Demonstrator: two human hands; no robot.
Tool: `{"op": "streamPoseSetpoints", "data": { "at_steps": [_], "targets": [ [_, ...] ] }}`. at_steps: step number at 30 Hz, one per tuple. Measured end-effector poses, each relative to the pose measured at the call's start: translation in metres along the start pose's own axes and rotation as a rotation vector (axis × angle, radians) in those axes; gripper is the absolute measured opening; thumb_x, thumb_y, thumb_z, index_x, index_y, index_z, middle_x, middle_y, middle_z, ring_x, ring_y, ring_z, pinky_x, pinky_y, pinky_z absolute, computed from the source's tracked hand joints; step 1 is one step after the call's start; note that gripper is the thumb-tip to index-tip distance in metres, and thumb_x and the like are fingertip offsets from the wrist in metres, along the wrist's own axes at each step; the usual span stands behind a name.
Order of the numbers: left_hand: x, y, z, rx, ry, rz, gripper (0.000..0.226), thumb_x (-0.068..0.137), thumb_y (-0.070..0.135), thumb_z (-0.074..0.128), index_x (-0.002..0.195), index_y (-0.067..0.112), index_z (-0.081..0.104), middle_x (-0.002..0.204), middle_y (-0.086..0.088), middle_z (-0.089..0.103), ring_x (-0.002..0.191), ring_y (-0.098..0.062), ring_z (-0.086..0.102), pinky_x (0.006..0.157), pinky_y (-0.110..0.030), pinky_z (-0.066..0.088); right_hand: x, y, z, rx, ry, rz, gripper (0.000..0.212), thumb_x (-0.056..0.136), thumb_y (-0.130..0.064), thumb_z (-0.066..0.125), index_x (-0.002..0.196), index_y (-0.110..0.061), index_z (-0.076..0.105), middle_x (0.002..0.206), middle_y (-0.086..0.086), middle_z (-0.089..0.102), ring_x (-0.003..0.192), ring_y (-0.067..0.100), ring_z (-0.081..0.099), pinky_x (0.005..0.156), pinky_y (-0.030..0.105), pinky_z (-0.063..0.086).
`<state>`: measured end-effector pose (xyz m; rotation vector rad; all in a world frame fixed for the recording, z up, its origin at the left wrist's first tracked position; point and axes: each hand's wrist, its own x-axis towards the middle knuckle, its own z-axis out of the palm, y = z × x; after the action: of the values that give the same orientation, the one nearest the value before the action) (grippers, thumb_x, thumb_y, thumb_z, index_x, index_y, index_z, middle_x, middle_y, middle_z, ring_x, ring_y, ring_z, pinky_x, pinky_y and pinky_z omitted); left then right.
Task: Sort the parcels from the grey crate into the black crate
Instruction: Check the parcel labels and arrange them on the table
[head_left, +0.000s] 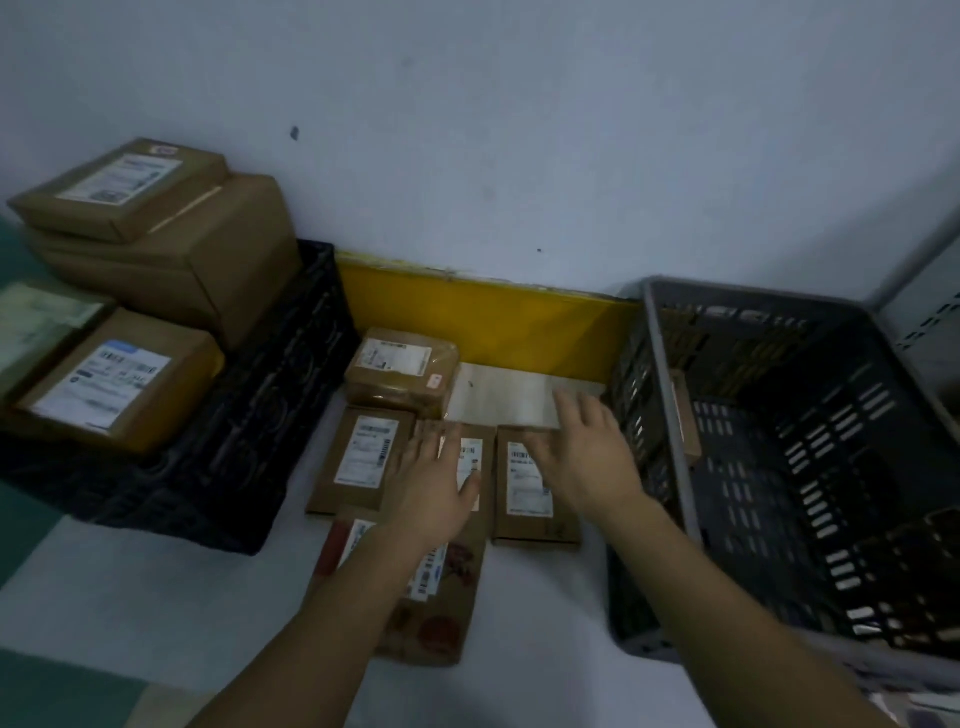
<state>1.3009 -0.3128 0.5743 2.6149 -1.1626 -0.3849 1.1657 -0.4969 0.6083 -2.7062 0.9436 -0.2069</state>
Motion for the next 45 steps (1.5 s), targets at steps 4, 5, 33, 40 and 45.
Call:
{"op": "streamPoseSetpoints", "data": {
  "at_steps": [4, 5, 33, 40, 45],
  "targets": [
    [0.000, -0.006, 0.010, -0.014, -0.054, 0.030, 0.080, 0.106, 0.061, 0.034, 0.170, 0.028, -0.001, 0.178, -0.006, 0.010, 0.162, -0.032, 0.012, 0.129, -0.054, 0.019, -0.022, 0.011, 0.062, -0.007, -0.174, 0.184, 0.093, 0.097, -0.075, 0.044, 0.169, -0.026, 0.012, 0.172, 0.020, 0.023, 0.155, 0.044, 0.028, 0.122, 0.056, 0.037],
    [0.001, -0.008, 0.013, -0.016, -0.065, 0.021, 0.080, 0.106, 0.062, 0.034, 0.170, 0.029, -0.001, 0.178, -0.006, 0.011, 0.163, -0.032, 0.012, 0.129, -0.054, 0.019, -0.030, 0.017, 0.074, 0.001, -0.215, 0.227, 0.097, 0.096, -0.075, 0.049, 0.170, -0.028, 0.009, 0.172, 0.021, 0.020, 0.155, 0.045, 0.027, 0.122, 0.056, 0.037],
    [0.057, -0.005, 0.067, -0.032, -0.310, -0.024, 0.079, 0.108, 0.057, 0.039, 0.171, 0.025, 0.002, 0.177, -0.009, 0.016, 0.161, -0.031, 0.017, 0.131, -0.048, 0.020, -0.023, 0.062, 0.190, 0.233, -0.266, 0.797, 0.127, 0.082, -0.045, 0.090, 0.170, -0.014, 0.004, 0.159, 0.026, 0.036, 0.141, 0.044, 0.047, 0.107, 0.053, 0.054],
    [0.065, -0.012, 0.068, -0.163, -0.321, -0.011, 0.079, 0.107, 0.056, 0.044, 0.170, 0.023, 0.011, 0.172, -0.009, 0.030, 0.156, -0.029, 0.030, 0.126, -0.050, 0.031, -0.023, 0.065, 0.162, 0.597, -0.067, 0.664, 0.038, 0.100, -0.033, 0.073, 0.137, -0.028, 0.065, 0.125, -0.003, 0.076, 0.115, 0.025, 0.074, 0.092, 0.044, 0.064],
    [0.074, 0.000, 0.044, -0.506, -0.343, -0.119, 0.072, 0.107, 0.058, 0.048, 0.167, 0.027, 0.022, 0.165, 0.001, 0.043, 0.146, -0.023, 0.047, 0.116, -0.047, 0.045, -0.017, 0.046, 0.116, 0.842, 0.121, 0.608, 0.040, 0.106, -0.027, 0.068, 0.146, -0.029, 0.064, 0.128, -0.014, 0.074, 0.117, 0.004, 0.069, 0.098, 0.030, 0.059]
  ]
}}
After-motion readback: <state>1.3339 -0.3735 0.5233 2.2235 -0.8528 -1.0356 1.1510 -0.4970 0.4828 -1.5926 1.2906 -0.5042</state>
